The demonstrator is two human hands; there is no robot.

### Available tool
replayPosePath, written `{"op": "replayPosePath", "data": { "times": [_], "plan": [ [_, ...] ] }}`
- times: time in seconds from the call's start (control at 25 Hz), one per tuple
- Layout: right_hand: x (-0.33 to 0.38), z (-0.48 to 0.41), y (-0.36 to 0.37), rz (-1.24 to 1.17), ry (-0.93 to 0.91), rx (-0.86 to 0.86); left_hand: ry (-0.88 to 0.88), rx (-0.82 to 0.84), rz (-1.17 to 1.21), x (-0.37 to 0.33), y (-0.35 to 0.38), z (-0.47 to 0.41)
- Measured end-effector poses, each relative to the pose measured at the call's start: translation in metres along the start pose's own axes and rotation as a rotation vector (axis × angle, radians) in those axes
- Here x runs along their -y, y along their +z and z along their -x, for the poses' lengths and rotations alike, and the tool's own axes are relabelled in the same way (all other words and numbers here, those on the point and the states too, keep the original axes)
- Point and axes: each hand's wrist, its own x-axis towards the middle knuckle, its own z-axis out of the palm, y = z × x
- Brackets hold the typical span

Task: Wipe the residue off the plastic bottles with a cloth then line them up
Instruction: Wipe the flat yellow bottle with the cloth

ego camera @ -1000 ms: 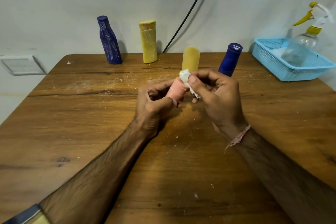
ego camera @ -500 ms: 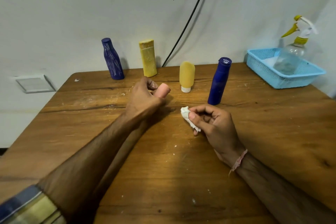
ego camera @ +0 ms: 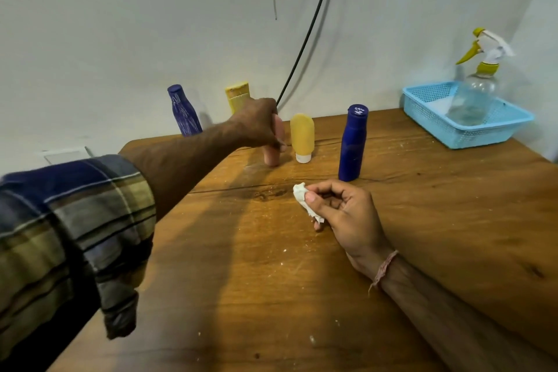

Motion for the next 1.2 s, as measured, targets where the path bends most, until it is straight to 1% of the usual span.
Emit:
{"op": "replayPosePath", "data": {
  "times": [0.2, 0.28, 0.48, 0.6, 0.64, 0.72, 0.8, 0.84, 0.88, 0.92, 1.0, 1.04, 1.12, 1.2],
  "plan": [
    [-0.002, -0.002, 0.0, -0.001, 0.018, 0.001, -0.093, -0.144, 0.227, 0.006, 0.025, 0.008],
    [-0.003, -0.002, 0.0, -0.001, 0.026, 0.005, -0.111, -0.178, 0.304, 0.009, 0.033, 0.013],
    [-0.002, -0.001, 0.0, 0.001, 0.028, 0.002, -0.147, -0.22, 0.366, 0.011, 0.049, 0.023],
    [0.0, 0.0, 0.0, -0.014, 0.015, -0.011, -0.11, -0.228, 0.423, 0.013, 0.049, 0.031],
    [0.001, 0.0, 0.0, -0.015, 0.01, -0.011, -0.096, -0.277, 0.457, 0.018, 0.05, 0.036],
    [0.003, 0.001, 0.0, -0.012, 0.002, -0.003, -0.13, -0.467, 0.574, 0.035, 0.054, 0.045],
    [0.005, 0.001, 0.001, -0.013, 0.001, -0.002, -0.29, -0.648, 0.673, 0.057, 0.056, 0.041],
    [0.005, 0.001, 0.001, -0.016, -0.001, -0.001, -0.401, -0.663, 0.688, 0.067, 0.055, 0.034],
    [0.006, 0.001, 0.002, -0.019, -0.004, 0.003, -0.492, -0.619, 0.684, 0.075, 0.054, 0.025],
    [0.005, 0.001, 0.002, -0.019, -0.007, 0.008, -0.537, -0.537, 0.677, 0.082, 0.054, 0.015],
    [0.005, 0.001, 0.001, -0.01, -0.002, 0.011, -0.553, -0.374, 0.653, 0.089, 0.053, -0.007],
    [0.004, 0.001, 0.001, -0.002, -0.003, 0.015, -0.547, -0.321, 0.64, 0.091, 0.054, -0.016],
    [0.004, 0.001, 0.0, 0.021, -0.014, 0.02, -0.528, -0.296, 0.624, 0.093, 0.059, -0.03],
    [0.004, 0.001, 0.0, 0.042, -0.023, 0.024, -0.517, -0.345, 0.614, 0.094, 0.061, -0.035]
  ]
}}
